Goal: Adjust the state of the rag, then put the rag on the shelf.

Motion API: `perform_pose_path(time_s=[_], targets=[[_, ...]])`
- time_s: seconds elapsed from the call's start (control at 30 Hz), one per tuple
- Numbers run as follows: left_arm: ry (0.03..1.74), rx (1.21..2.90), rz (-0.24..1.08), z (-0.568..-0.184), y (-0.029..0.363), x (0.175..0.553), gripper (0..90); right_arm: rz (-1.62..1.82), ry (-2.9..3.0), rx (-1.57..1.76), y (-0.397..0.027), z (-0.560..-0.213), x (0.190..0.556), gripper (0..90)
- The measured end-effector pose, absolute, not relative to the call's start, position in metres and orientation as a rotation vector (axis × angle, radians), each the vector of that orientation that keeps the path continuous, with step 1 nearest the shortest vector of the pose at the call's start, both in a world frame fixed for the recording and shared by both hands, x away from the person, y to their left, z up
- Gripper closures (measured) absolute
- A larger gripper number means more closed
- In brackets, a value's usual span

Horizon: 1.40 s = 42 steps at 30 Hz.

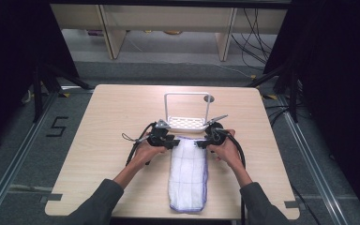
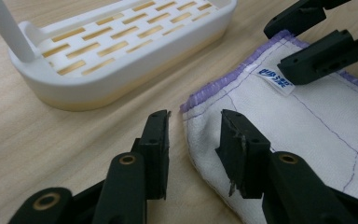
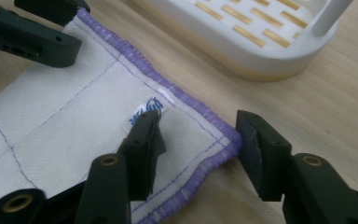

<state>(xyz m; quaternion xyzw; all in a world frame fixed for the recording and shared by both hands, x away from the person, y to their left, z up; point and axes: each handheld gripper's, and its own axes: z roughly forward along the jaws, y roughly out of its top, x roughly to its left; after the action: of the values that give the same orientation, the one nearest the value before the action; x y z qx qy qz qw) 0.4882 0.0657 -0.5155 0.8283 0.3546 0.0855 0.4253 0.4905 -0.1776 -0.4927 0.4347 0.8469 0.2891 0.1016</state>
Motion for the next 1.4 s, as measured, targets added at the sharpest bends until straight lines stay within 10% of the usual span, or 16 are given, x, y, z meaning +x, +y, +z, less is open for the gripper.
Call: perform_pose_path(time_s=[0.63, 1.4], targets=[[0.834, 2.109, 0.223, -0.514, 0.059, 0.485, 83.4, 0.914, 2.560, 1.209, -0.178, -0.497, 0.486, 82.1], [0.809, 2.034, 0.247, -0.487, 0.069, 0.472, 84.2, 1.012, 2.496, 1.114, -0.177, -0.472, 0.470, 83.7]])
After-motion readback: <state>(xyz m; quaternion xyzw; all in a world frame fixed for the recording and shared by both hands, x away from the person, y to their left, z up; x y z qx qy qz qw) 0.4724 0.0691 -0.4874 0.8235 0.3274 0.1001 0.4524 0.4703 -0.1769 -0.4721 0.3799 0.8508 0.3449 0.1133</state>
